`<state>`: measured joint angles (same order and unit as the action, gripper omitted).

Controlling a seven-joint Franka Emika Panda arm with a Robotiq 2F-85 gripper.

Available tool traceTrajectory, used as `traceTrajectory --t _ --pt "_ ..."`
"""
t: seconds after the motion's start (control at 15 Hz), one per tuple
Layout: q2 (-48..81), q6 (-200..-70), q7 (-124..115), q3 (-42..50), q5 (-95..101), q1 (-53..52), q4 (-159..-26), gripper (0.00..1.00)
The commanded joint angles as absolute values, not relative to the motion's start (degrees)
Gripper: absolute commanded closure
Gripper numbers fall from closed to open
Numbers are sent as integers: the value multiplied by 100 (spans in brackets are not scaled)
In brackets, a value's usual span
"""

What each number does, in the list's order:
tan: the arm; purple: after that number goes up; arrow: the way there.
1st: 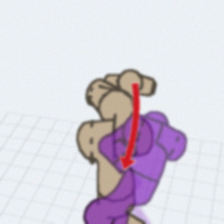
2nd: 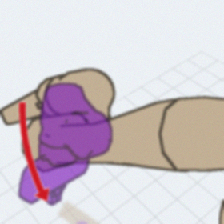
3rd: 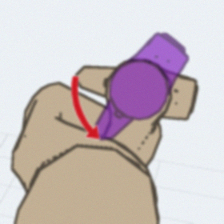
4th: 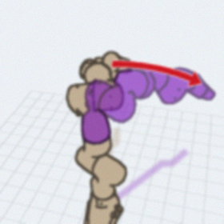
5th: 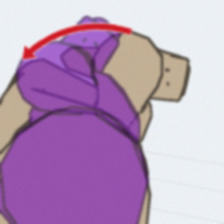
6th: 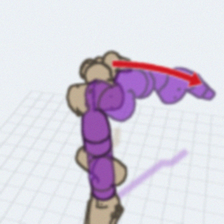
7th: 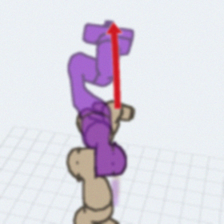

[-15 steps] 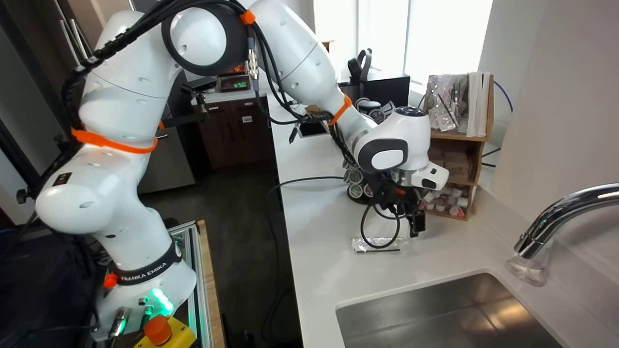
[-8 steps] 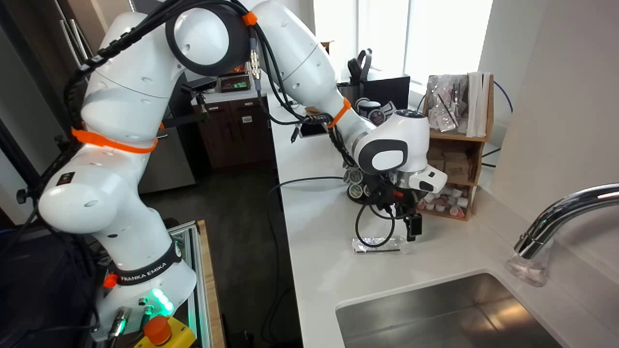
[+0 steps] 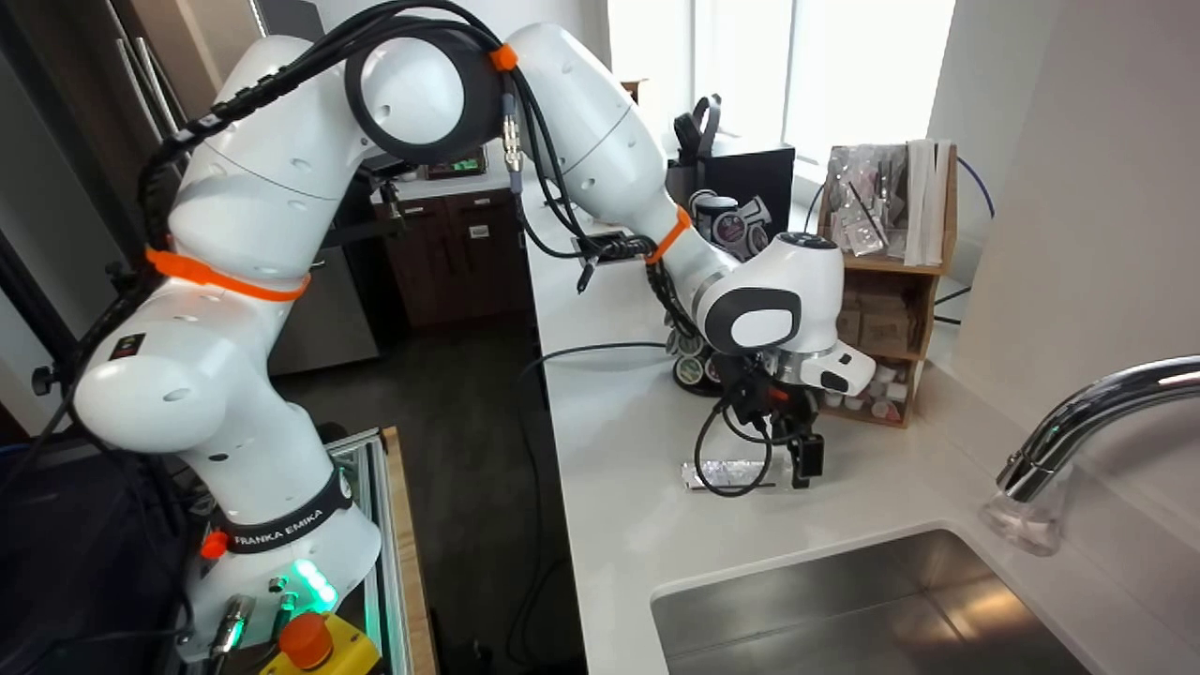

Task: Put the pack on the stand

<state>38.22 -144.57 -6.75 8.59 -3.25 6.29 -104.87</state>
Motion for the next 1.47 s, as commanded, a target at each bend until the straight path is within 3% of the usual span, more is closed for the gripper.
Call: traceTrajectory --t 0.0,0.4,1.07,1.13,1.27,1.4 --pt "4040 -14259 -803 902 -215 604 -10217 7" --pt "4178 -14169 -753 875 -227 625 -10053 14" --pt "4188 -14124 -649 758 -279 674 -9974 46" --pt "4195 -14153 -625 745 -290 689 -9967 51" --pt "4170 -14184 -593 712 -308 705 -9952 78" --pt "4159 -14206 -565 664 -331 717 -9944 95"
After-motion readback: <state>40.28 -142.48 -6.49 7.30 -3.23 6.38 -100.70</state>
